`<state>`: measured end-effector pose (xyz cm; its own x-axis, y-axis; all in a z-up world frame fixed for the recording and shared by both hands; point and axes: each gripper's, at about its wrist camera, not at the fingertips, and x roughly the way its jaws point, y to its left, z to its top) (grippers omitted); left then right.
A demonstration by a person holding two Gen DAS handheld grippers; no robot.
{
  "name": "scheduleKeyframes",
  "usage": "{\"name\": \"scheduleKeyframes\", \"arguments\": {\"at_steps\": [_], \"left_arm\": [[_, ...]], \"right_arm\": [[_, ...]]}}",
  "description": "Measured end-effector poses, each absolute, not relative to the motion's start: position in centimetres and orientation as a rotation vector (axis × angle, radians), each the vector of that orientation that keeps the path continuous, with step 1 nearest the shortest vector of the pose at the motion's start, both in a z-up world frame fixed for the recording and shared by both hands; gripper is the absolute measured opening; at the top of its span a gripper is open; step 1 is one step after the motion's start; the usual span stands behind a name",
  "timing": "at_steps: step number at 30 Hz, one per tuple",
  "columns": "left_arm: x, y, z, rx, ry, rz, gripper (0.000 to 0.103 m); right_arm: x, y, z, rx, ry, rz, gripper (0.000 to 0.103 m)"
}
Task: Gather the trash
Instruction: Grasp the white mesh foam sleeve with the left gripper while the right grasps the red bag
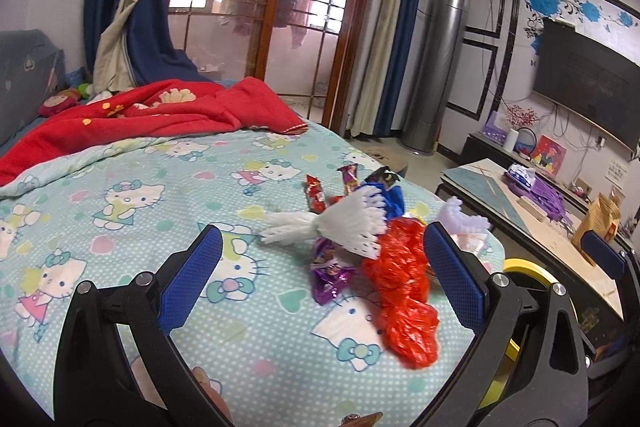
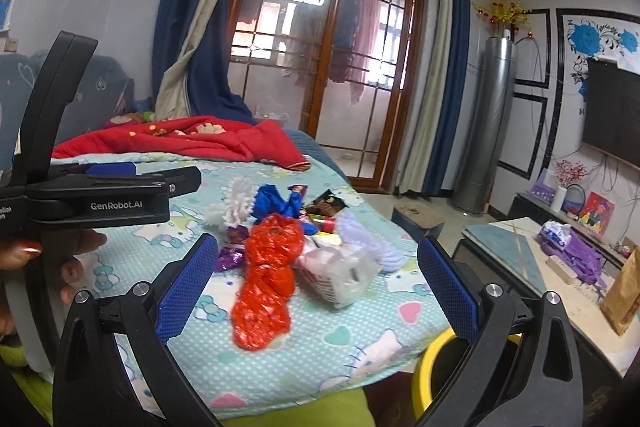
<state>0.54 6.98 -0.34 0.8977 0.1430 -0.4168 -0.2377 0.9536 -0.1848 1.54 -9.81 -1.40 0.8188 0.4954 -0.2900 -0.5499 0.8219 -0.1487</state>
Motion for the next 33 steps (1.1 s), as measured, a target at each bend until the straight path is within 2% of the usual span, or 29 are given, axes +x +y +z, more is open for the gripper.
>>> {"name": "scheduleKeyframes", "arguments": {"at_steps": [9,17,25,30,33], "left_arm": [[1.6,9.2,-0.6,-0.263,0.418,0.212,0.092],[4.8,10.0,-1.1,-0.28,0.506,0.132,0.092],[7.8,9.1,-2.1,-0.282,0.573,0.046,0.092],[9.2,9.1,-2.9,-0.319,0.604,0.036,0.092],[9.4,8.8,-3.0,-0.316,0.607,0.03,0.081]], "right_arm": [[3.9,-7.5,-2.6,-0.158,0.358,0.634,0.097],[7.7,-6.4,-6.0,-0.118,0.557,0.618,0.097],[9.3,-5.3,-8.0,-0.126,0.641,0.628,0.096],[9.9,-4.5,-9.2,-0.143,0.694,0.655,0.077],[10.3,-4.4,-9.9,-0.141,0.728,0.659,0.065]]}}
